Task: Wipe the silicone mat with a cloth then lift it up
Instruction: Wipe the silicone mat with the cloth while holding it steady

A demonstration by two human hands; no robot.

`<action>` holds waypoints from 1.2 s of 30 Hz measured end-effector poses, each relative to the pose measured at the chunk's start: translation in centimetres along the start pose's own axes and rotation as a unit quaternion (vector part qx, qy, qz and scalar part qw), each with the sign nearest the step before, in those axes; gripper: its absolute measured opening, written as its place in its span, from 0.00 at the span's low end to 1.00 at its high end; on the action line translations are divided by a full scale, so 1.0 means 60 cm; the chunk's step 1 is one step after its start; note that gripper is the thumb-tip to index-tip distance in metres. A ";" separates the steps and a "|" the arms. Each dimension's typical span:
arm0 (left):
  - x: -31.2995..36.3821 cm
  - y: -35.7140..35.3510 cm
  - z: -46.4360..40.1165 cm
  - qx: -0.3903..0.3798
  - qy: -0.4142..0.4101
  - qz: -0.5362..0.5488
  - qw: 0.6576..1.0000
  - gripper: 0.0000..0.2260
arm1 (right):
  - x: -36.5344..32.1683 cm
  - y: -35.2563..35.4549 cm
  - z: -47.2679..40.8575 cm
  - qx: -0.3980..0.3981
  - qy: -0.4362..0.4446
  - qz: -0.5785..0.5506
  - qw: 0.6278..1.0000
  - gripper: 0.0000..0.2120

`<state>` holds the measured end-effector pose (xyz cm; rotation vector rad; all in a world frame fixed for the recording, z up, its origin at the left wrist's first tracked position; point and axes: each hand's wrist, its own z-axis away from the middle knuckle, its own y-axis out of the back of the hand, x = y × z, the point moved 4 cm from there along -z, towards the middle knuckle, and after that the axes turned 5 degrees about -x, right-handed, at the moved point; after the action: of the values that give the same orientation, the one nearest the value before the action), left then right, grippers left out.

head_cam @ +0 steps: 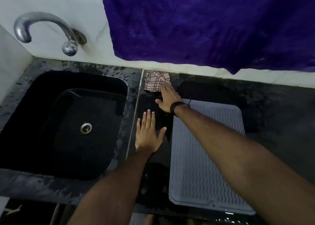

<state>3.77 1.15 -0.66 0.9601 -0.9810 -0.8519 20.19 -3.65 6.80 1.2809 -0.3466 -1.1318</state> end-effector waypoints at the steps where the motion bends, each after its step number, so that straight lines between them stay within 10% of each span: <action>1: -0.002 0.000 -0.001 0.000 0.005 -0.004 1.000 0.38 | -0.005 -0.001 -0.017 0.003 0.006 0.009 1.000 0.35; 14: 0.000 0.004 -0.002 0.001 0.002 -0.001 1.000 0.39 | -0.014 0.011 -0.121 0.088 0.028 0.162 0.982 0.25; 19: -0.001 0.000 -0.004 0.009 0.003 0.005 1.000 0.41 | 0.012 0.041 -0.105 0.181 -0.001 -0.115 0.977 0.22; 22: -0.003 -0.002 -0.004 0.018 0.004 0.013 1.000 0.44 | 0.047 0.053 -0.059 0.202 -0.070 -0.410 0.887 0.14; 25: -0.005 -0.005 -0.006 0.024 0.004 0.024 0.999 0.49 | 0.076 0.038 0.000 0.147 -0.092 -0.724 0.668 0.16; 30: -0.003 -0.004 -0.007 0.043 0.009 0.028 0.999 0.54 | 0.134 0.041 0.100 0.092 -0.058 -0.890 0.443 0.24; 32: 0.002 0.000 -0.007 0.053 0.020 0.039 0.998 0.55 | 0.142 0.059 0.128 0.071 -0.026 -0.872 0.484 0.25; 36: 0.011 0.001 -0.007 0.062 0.044 0.047 0.996 0.57 | 0.173 0.079 0.150 0.156 -0.134 -0.607 0.768 0.21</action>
<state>4.36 0.69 -0.50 1.0413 -1.0033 -0.6710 20.39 -17.83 10.06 1.6631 0.1805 -2.4569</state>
